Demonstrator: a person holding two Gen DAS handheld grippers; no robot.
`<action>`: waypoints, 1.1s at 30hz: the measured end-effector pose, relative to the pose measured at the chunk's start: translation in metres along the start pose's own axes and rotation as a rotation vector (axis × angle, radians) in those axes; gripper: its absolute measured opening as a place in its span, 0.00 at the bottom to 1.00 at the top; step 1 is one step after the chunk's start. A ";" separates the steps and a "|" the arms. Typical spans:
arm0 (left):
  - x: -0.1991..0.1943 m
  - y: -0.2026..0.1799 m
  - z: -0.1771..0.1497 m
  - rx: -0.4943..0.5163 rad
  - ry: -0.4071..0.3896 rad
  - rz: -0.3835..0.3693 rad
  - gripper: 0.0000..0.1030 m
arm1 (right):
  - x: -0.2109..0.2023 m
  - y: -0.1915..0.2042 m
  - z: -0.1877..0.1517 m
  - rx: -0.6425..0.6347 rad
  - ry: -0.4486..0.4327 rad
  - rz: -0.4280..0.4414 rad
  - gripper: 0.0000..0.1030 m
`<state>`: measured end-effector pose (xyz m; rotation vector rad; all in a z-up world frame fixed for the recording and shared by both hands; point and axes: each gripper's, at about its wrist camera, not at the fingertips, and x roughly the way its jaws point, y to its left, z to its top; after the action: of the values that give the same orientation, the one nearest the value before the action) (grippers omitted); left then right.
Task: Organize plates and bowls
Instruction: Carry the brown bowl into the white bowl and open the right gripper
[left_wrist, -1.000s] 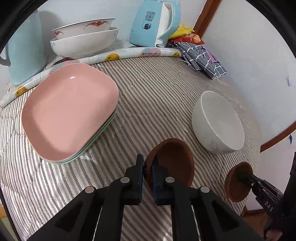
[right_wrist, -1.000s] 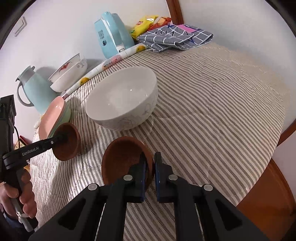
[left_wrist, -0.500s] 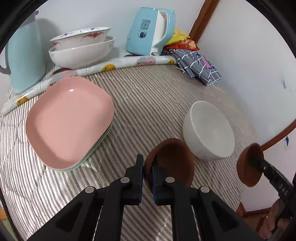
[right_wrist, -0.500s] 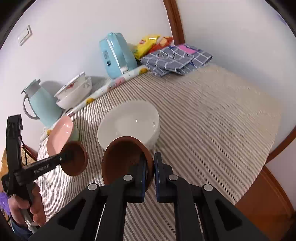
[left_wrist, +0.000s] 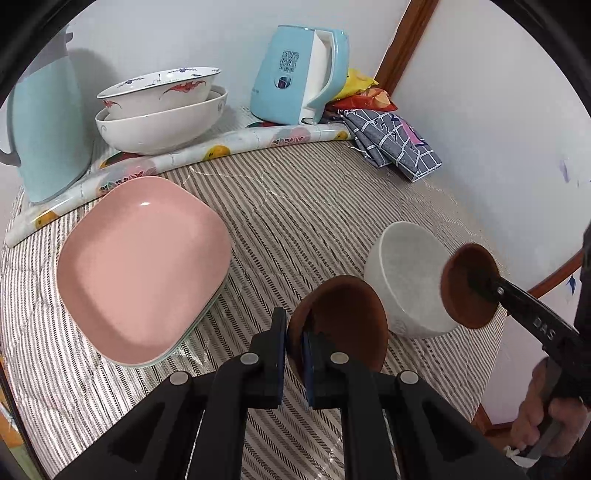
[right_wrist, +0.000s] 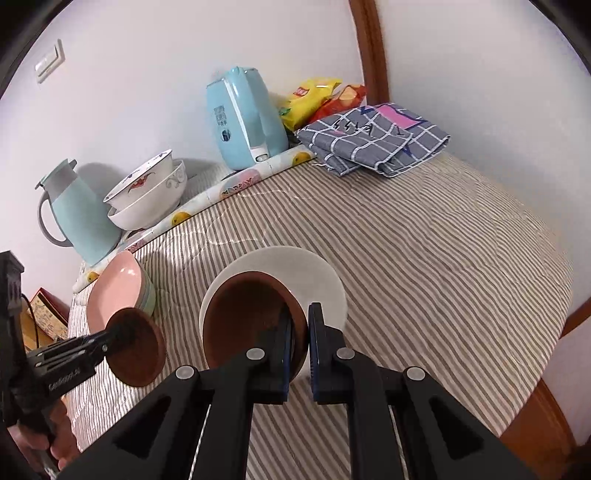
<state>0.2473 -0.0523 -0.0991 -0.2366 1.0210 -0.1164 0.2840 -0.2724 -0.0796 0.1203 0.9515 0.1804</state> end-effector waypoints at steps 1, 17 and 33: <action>0.002 0.001 0.000 -0.001 0.003 0.002 0.08 | 0.004 0.001 0.002 -0.005 0.008 -0.003 0.08; 0.023 0.007 0.006 -0.023 0.026 -0.008 0.08 | 0.045 0.013 0.008 -0.068 0.083 -0.047 0.08; 0.029 0.006 0.007 -0.023 0.031 -0.029 0.08 | 0.064 0.018 0.007 -0.097 0.140 -0.076 0.08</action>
<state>0.2683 -0.0518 -0.1214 -0.2716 1.0507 -0.1355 0.3240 -0.2414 -0.1237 -0.0181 1.0826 0.1662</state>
